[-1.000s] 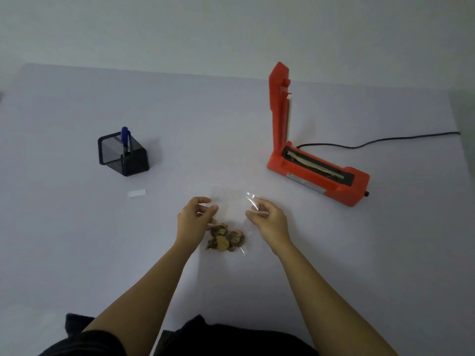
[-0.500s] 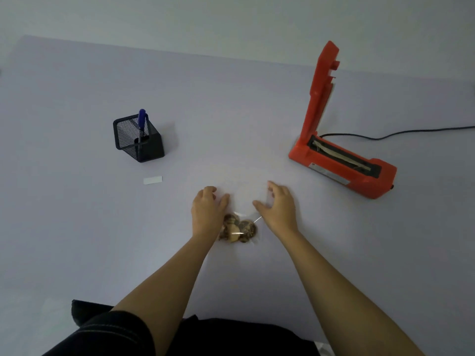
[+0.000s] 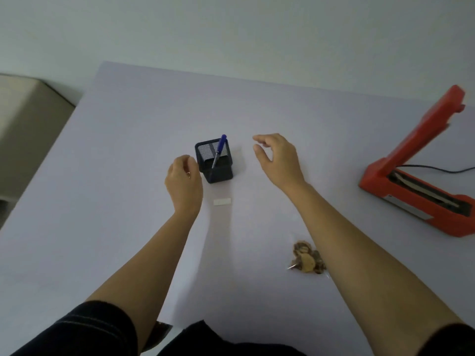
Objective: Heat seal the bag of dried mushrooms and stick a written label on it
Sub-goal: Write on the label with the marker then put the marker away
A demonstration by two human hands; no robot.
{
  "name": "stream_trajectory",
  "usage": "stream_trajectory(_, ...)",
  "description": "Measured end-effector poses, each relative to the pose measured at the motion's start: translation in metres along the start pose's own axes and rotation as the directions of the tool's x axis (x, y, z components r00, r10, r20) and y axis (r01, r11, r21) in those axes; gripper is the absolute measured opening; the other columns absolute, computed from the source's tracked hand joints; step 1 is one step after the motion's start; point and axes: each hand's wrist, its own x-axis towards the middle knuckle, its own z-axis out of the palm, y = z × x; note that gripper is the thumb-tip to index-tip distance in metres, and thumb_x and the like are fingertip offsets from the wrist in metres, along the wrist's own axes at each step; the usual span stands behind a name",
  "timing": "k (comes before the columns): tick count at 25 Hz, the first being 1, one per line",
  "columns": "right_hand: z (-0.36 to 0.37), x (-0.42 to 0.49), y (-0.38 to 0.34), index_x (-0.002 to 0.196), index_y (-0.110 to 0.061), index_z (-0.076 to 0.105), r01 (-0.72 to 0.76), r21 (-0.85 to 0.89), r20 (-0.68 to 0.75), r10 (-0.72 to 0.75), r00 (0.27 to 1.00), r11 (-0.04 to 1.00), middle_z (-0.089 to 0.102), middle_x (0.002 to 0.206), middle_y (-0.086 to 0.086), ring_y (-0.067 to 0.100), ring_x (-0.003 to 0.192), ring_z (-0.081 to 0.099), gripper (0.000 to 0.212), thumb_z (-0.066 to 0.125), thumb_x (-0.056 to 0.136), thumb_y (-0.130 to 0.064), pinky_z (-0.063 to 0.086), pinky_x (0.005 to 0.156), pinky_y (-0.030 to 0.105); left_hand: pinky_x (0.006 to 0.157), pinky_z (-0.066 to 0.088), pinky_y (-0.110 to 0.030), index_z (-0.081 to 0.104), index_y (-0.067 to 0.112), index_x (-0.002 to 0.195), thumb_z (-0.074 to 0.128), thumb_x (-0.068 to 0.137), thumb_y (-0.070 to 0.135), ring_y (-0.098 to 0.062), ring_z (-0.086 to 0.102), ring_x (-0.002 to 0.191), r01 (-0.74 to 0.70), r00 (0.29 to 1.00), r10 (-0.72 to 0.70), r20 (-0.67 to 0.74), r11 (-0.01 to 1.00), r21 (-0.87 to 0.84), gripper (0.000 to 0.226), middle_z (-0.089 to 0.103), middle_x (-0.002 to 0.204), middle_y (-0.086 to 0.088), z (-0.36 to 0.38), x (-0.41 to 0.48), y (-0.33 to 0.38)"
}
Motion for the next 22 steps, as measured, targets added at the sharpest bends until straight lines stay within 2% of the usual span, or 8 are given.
stream_trajectory(2,0.019,0.022,-0.019,0.123,-0.011,0.057,0.003,-0.028,0.098,0.0,0.995,1.0,0.061,0.123,0.008,0.02,0.111,0.056,0.033,0.052,0.093,-0.025,0.039,0.093,0.024,0.055,0.031,-0.028,0.052,0.007,0.075,0.035,0.096,0.023,-0.019,0.041,0.065,0.047,0.985,-0.058,0.16,0.996,0.072,0.032,0.049,0.067,-0.003,-0.001,0.021,0.001)
stream_trajectory(4,0.036,0.04,-0.031,0.129,-0.012,0.052,-0.021,-0.069,0.196,0.034,0.98,0.997,0.057,0.131,0.008,0.022,0.12,0.051,0.04,0.053,0.093,-0.029,0.037,0.1,0.028,0.058,0.031,-0.031,0.056,0.002,0.083,0.034,0.097,0.024,-0.023,0.044,0.069,0.048,0.956,-0.084,0.28,0.99,0.132,0.034,0.054,0.073,-0.007,0.004,0.035,0.001)
stream_trajectory(8,0.059,0.06,-0.032,0.126,-0.015,0.057,-0.071,-0.166,0.244,0.111,0.963,0.984,0.06,0.128,0.008,0.026,0.122,0.05,0.038,0.058,0.09,-0.025,0.039,0.102,0.035,0.065,0.035,-0.027,0.062,0.005,0.098,0.035,0.094,0.013,-0.024,0.049,0.071,0.03,0.943,-0.073,0.325,0.99,0.134,0.028,0.061,0.08,-0.009,0.012,0.045,-0.001)
stream_trajectory(11,0.065,0.061,-0.033,0.112,-0.015,0.067,-0.055,-0.146,0.209,0.085,0.974,0.988,0.068,0.115,0.006,0.026,0.112,0.057,0.027,0.062,0.086,-0.02,0.044,0.096,0.035,0.063,0.038,-0.03,0.063,0.005,0.097,0.036,0.093,0.012,-0.024,0.049,0.07,0.057,0.939,-0.091,0.333,0.992,0.11,0.028,0.06,0.078,-0.008,0.014,0.048,-0.002)
stream_trajectory(14,0.059,0.058,-0.044,0.101,-0.01,0.071,-0.067,-0.006,0.172,0.067,0.983,0.998,0.071,0.103,0.008,0.022,0.095,0.066,0.019,0.066,0.083,-0.016,0.049,0.09,0.034,0.061,0.037,-0.03,0.06,0.004,0.09,0.035,0.094,0.015,-0.025,0.046,0.07,0.09,0.929,-0.12,0.35,0.991,0.099,0.027,0.057,0.075,-0.007,0.013,0.049,-0.004)
stream_trajectory(16,0.044,0.059,-0.049,0.098,-0.008,0.071,-0.079,0.079,0.085,0.072,0.994,0.994,0.071,0.099,0.009,0.021,0.086,0.068,0.016,0.065,0.083,-0.013,0.052,0.085,0.03,0.058,0.033,-0.029,0.054,0.005,0.085,0.034,0.097,0.022,-0.023,0.044,0.074,0.112,0.94,-0.122,0.319,0.992,0.05,0.029,0.053,0.076,-0.005,0.007,0.048,-0.002)
stream_trajectory(19,0.01,0.062,-0.054,0.1,-0.009,0.07,-0.028,0.097,-0.067,0.035,0.997,0.995,0.07,0.098,0.007,0.013,0.079,0.065,0.017,0.063,0.086,-0.014,0.045,0.077,0.011,0.078,0.038,-0.019,0.057,0.013,0.118,0.039,0.098,0.029,-0.012,0.052,0.093,0.054,0.957,-0.025,0.287,0.994,-0.093,0.031,0.057,0.106,0.002,-0.011,0.048,0.002)
stream_trajectory(22,-0.018,0.061,-0.057,0.103,-0.011,0.069,-0.053,0.117,-0.133,0.069,0.989,0.992,0.066,0.094,-0.003,-0.005,0.07,0.06,0.019,0.061,0.088,-0.018,0.041,0.07,0.002,0.072,0.042,-0.009,0.055,0.02,0.124,0.051,0.094,0.033,-0.006,0.059,0.09,-0.056,0.877,0.116,0.467,0.988,-0.141,0.034,0.061,0.107,0.005,-0.022,0.041,0.01)
